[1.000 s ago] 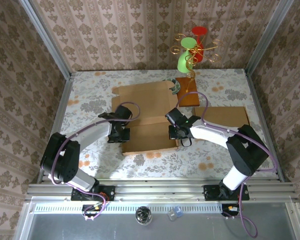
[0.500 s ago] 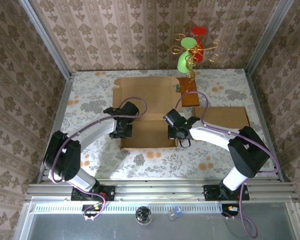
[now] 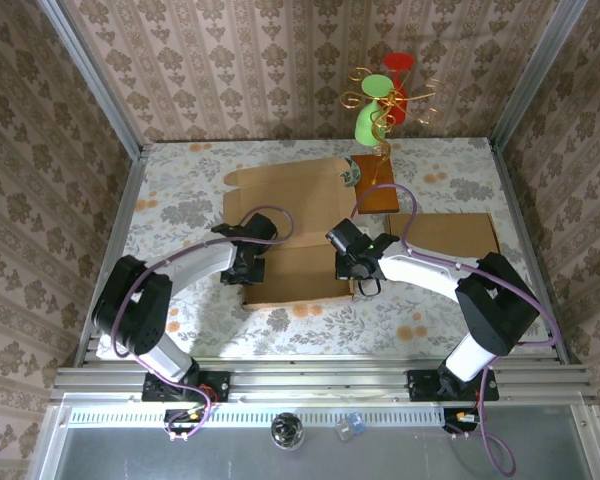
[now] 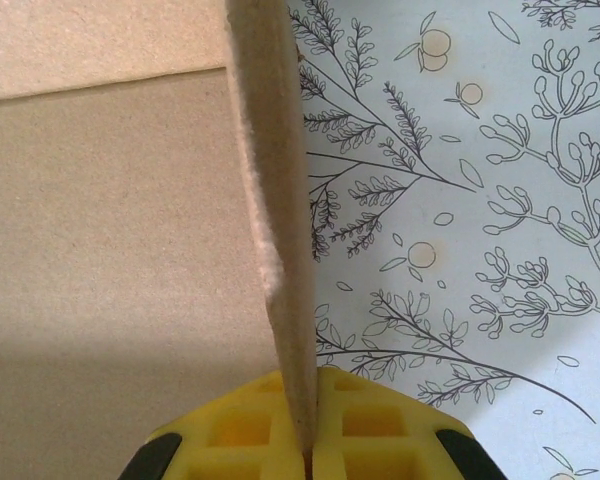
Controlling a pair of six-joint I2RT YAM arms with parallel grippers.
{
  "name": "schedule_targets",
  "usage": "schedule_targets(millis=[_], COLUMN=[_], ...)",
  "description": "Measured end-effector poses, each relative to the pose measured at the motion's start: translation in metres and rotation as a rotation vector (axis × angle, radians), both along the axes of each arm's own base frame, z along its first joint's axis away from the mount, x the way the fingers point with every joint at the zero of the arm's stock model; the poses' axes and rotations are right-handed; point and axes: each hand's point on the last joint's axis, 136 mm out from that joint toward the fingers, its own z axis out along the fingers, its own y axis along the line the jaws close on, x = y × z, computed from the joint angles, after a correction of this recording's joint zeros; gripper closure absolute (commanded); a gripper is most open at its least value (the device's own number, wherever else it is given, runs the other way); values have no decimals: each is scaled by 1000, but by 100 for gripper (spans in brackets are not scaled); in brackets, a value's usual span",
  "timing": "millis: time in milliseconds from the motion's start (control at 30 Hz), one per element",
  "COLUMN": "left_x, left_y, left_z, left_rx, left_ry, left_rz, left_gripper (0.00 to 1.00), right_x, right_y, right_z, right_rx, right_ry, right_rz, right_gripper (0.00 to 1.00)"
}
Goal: Fold the paper box
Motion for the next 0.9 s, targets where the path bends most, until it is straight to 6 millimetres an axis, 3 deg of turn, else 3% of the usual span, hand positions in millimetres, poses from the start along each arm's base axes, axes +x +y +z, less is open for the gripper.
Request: schedule_targets(millis=[333,667,900], left_x=[-6,-11,-6], left_y=[3,5,7], left_z=[-9,-10,11], left_rx=[-53,-34,54], left_ry=[38,49,-13], left_rz=[27,28,5], left_gripper=[85,100,100], right_x=[0,-2,-2], right_y=[1,2,4], right_z=[0,0,4], right_rx=[2,3,13], right_ry=[1,1,-10], right_rz=[1,5,-5], right_gripper=[100,100,100])
